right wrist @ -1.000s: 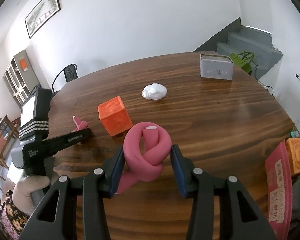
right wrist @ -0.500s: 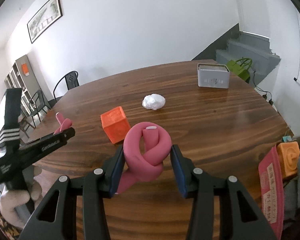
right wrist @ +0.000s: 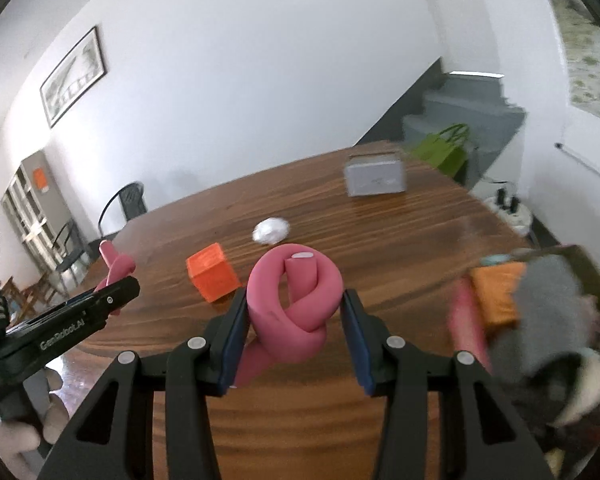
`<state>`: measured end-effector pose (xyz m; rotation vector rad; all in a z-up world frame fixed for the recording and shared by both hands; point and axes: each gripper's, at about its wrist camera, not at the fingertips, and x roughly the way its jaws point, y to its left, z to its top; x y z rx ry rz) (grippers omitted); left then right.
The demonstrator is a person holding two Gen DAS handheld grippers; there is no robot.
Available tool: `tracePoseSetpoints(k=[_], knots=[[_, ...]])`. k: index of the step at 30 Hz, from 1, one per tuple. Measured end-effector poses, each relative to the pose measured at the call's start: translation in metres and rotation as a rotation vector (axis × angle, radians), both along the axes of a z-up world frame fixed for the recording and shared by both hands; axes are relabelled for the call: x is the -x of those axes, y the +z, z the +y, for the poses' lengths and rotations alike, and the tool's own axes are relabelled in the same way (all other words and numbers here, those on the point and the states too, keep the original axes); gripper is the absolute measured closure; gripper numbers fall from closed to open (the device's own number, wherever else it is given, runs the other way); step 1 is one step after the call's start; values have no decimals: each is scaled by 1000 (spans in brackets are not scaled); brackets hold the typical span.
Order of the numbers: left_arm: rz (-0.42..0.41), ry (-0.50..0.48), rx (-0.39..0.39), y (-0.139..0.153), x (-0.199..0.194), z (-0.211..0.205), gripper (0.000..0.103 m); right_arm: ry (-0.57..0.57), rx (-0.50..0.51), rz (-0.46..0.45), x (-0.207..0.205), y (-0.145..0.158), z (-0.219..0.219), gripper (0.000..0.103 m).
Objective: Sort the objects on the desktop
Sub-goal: 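Carry both pink tubes to the bin and open both grippers over it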
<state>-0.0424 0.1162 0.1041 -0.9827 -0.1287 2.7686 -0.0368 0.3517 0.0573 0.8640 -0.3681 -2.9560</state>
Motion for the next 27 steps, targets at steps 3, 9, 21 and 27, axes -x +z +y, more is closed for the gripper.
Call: tracePoseSetpoints(k=[3,9,21,27], knots=[[5,-36,11,1,-7,15,54,-64,-14,19,-28,13,28,53],[-3,-96,7,0,-23,34,54,-211,-104,27,-69,35,89,53],[-7,-166,4,-1,-42,58,54,-317,-72,-116,-40,22,169,53],[-8,-180,3,-3,-43,61,54,-331,-78,-176,-12,13,181,53]])
